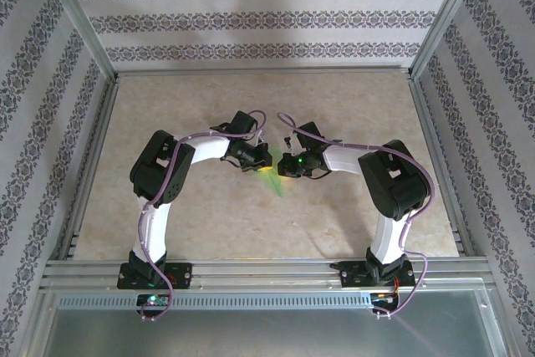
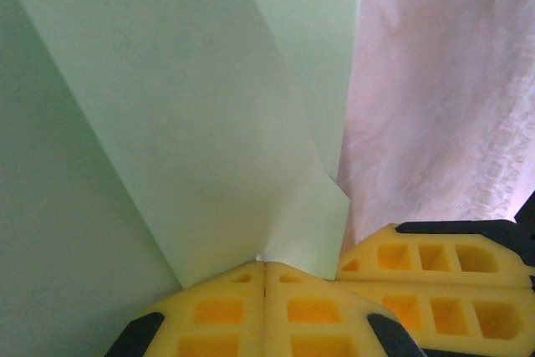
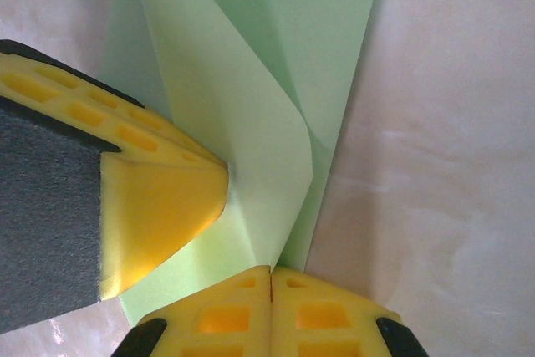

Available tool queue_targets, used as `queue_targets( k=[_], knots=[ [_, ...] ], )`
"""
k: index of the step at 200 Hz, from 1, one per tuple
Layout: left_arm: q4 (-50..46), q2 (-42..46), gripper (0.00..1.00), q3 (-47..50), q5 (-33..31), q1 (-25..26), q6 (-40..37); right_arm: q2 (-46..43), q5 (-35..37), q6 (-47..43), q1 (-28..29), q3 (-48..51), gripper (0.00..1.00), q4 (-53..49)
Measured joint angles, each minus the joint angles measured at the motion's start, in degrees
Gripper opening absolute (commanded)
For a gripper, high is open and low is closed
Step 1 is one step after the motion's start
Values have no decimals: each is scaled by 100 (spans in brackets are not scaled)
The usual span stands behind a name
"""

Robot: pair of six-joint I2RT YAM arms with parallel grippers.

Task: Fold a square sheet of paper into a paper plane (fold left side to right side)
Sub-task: Fourth fold the wing at the center of the table.

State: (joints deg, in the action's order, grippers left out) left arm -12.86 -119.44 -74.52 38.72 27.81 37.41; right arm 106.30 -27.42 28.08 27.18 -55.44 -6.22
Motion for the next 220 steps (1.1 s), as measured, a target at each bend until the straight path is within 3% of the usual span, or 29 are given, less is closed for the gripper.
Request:
queue_targets(
  k=[75,161,220],
  knots=[
    [33,0,4,39,0,0,-37,4,-4,11,-2,-74,2,-111],
    [74,0,4,68,24,0,-37,-68,-85,216,-7,-186,15,-330],
    [74,0,4,68,24,0,-37,-697,-208,352,-243,-186,22,-494]
  ],
)
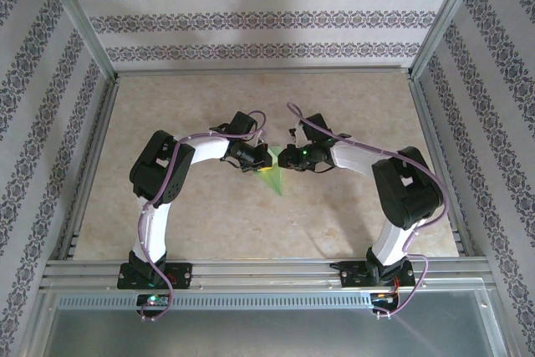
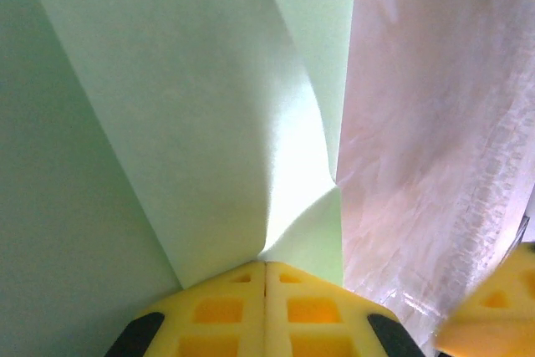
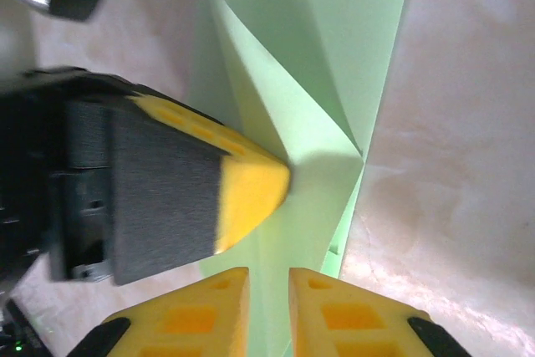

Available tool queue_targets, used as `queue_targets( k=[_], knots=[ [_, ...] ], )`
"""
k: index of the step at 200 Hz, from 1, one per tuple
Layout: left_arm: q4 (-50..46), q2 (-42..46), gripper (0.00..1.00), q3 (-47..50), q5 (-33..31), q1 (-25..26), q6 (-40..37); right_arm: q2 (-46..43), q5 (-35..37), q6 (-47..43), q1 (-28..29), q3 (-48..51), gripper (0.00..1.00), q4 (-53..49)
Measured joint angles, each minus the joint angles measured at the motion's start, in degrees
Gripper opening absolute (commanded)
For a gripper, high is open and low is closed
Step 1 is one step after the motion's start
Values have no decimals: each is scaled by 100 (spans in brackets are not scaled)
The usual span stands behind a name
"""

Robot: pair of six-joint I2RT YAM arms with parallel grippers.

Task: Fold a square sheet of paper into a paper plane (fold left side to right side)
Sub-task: Fourth fold the wing at the center of the table.

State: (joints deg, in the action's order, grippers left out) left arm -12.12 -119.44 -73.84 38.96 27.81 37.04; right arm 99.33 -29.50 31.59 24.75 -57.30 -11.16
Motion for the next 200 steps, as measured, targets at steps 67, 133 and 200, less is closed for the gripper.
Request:
queue_targets(
  k=[67,133,200],
  knots=[
    [0,0,4,0,0,0,0,-772,-581,107,-57,118,0,-284],
    [-2,0,4,0,0,0,-2,-254,-944,476,498,407,0,-109],
    [-2,0,4,0,0,0,-2,157,-938,538,533,409,0,-42]
  ],
)
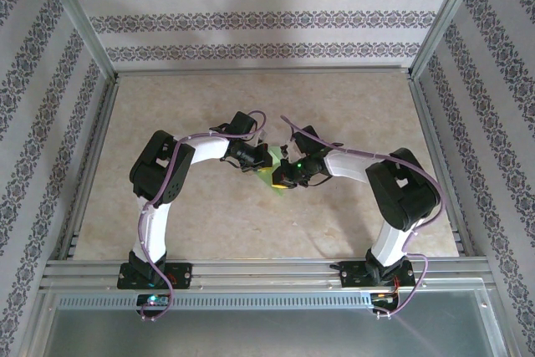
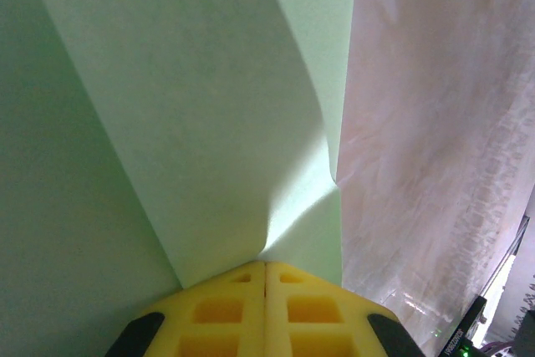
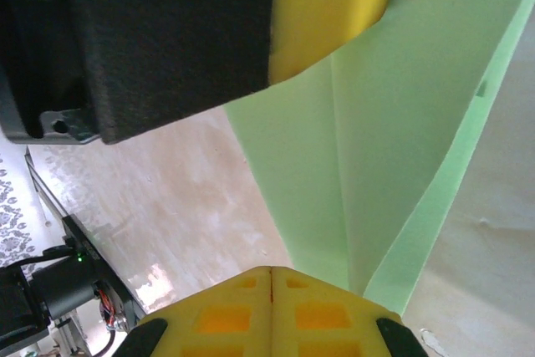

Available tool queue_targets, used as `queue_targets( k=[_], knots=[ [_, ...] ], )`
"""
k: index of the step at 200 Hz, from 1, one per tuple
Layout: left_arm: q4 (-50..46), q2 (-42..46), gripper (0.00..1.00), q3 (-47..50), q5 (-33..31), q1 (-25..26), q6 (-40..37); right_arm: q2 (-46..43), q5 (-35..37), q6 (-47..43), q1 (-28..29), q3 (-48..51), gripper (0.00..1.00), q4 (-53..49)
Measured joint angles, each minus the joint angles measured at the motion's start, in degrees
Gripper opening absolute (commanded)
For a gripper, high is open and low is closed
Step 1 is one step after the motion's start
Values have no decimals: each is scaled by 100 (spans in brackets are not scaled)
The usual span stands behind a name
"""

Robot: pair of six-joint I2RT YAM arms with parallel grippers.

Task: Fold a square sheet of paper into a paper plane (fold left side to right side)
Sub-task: Fourth fold the wing at the center of the table.

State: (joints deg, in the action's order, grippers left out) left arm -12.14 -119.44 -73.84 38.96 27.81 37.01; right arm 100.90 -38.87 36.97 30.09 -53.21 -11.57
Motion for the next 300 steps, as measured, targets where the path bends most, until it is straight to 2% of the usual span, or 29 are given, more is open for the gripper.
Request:
queue_targets(
  k=[300],
  knots=[
    [-7,-11,4,-13,2,0,-61,247,372,-350,195,9,0,-442]
  ],
)
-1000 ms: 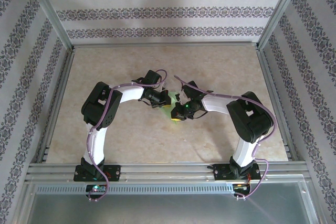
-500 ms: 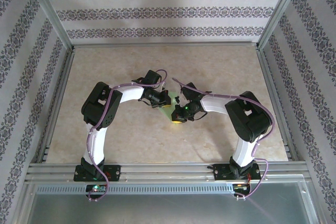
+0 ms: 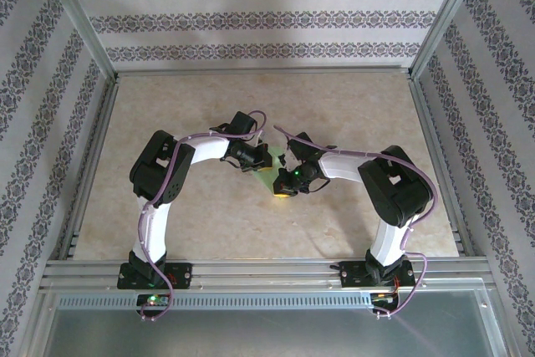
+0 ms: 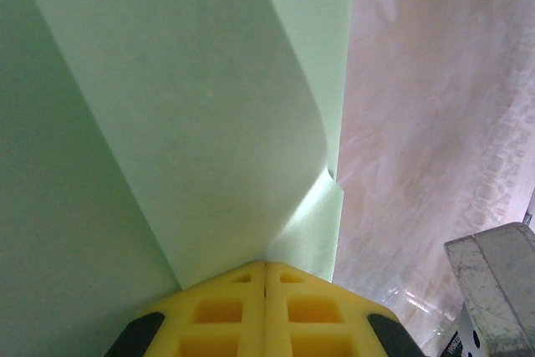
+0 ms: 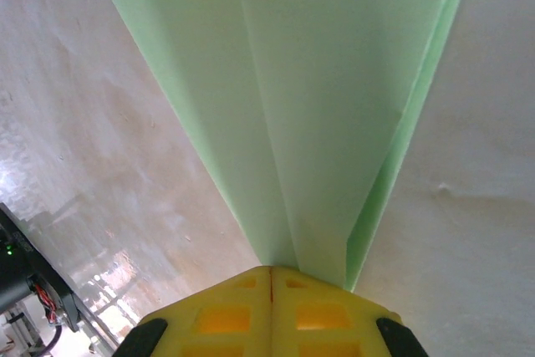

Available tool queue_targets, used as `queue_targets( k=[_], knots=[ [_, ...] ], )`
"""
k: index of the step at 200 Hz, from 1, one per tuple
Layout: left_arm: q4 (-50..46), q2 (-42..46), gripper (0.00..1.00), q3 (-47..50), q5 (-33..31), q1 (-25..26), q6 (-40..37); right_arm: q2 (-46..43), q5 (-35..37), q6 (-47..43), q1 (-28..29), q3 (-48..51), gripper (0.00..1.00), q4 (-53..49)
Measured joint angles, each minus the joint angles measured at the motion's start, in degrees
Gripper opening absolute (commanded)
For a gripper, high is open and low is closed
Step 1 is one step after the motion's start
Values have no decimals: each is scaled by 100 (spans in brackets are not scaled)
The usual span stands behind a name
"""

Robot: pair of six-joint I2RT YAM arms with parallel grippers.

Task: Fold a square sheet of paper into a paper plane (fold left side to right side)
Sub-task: Fourth fold the wing at the center of the table.

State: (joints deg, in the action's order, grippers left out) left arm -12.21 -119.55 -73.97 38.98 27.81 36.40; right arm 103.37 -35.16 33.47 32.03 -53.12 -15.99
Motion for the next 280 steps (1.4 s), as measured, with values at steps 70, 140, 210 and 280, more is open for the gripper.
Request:
queue_targets(
  k=[70,140,210,280],
  knots=[
    [-44,-13,4,-31,0,-2,-2,9,17,-87,2,0,0,-52],
    [-46,-20,4,-31,7,-2,-4,20,11,-111,2,33,0,-33],
    [-48,-28,4,-31,46,0,-4,-94,-55,-133,0,286,0,273],
    [-140,-42,3,-31,199,37,-4,-328,-125,-133,11,605,0,380]
  ],
)
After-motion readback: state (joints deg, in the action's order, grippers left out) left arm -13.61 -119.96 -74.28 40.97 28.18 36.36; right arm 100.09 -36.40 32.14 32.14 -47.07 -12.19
